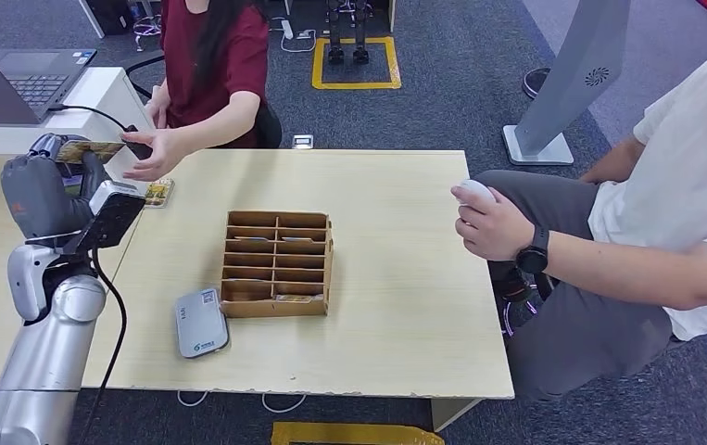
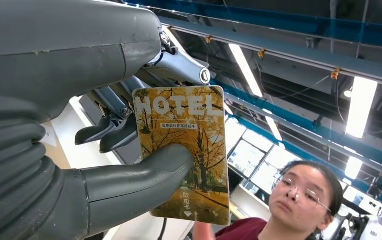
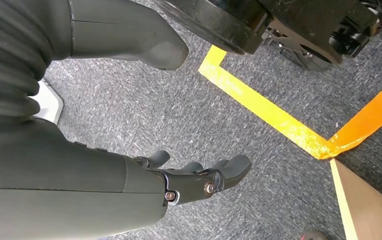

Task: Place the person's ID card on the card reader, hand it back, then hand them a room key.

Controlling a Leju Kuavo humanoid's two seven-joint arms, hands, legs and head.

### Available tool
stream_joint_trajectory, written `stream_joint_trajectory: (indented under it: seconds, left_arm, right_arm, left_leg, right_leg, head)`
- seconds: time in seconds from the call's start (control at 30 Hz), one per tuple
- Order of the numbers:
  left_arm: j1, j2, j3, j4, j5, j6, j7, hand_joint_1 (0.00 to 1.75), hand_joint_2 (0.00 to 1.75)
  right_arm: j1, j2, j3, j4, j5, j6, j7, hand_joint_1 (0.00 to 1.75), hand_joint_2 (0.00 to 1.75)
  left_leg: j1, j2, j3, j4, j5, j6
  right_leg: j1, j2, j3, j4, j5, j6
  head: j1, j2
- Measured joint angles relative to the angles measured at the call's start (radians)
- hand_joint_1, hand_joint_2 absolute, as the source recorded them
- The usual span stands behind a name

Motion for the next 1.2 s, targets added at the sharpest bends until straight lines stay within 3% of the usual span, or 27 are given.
stream_joint_trajectory:
  seconds: [0.4, 0.53, 0.97, 1.07, 1.2]
  left_arm:
    - [-0.002, 0.0, -0.04, 0.023, 0.014, -0.01, 0.008, 1.75, 1.75]
    - [-0.002, 0.001, -0.048, 0.026, 0.024, -0.026, 0.007, 0.0, 1.75]
    - [-0.002, 0.0, -0.06, 0.026, 0.063, -0.17, 0.07, 0.0, 1.75]
    - [-0.001, 0.001, -0.068, 0.022, 0.071, -0.217, 0.099, 0.0, 1.75]
    - [0.029, 0.016, -0.074, -0.027, 0.15, -0.314, 0.078, 0.0, 1.75]
  right_arm:
    - [-0.003, 0.0, 0.001, 0.005, -0.002, -0.002, -0.003, 0.0, 1.75]
    - [-0.003, 0.0, 0.001, 0.005, -0.002, -0.002, -0.003, 0.0, 1.75]
    - [0.001, 0.0, 0.001, 0.004, 0.001, -0.004, 0.023, 0.0, 1.75]
    - [0.009, 0.0, -0.001, -0.001, 0.007, -0.006, 0.038, 0.0, 1.75]
    - [0.028, 0.0, -0.007, -0.012, 0.012, -0.014, 0.049, 0.0, 1.75]
  left_leg:
    - [0.0, 0.0, 0.0, 0.0, 0.0, 0.0]
    - [0.0, 0.0, 0.0, 0.0, 0.0, 0.0]
    - [0.0, 0.001, 0.0, 0.0, 0.0, 0.0]
    - [0.0, 0.0, -0.001, 0.0, 0.0, 0.0]
    - [0.0, 0.001, -0.001, 0.0, 0.0, 0.0]
  right_leg:
    - [0.0, 0.0, 0.0, 0.0, 0.0, 0.0]
    - [0.0, 0.0, 0.0, 0.0, 0.0, 0.0]
    - [0.0, 0.0, 0.0, 0.0, 0.0, 0.0]
    - [0.0, 0.0, 0.0, 0.0, 0.0, 0.0]
    - [0.0, 0.001, 0.0, 0.0, 0.0, 0.0]
  head:
    - [0.0, 0.0]
    - [0.0, 0.0]
    - [0.0, 0.0]
    - [0.0, 0.0]
    - [0.0, 0.0]
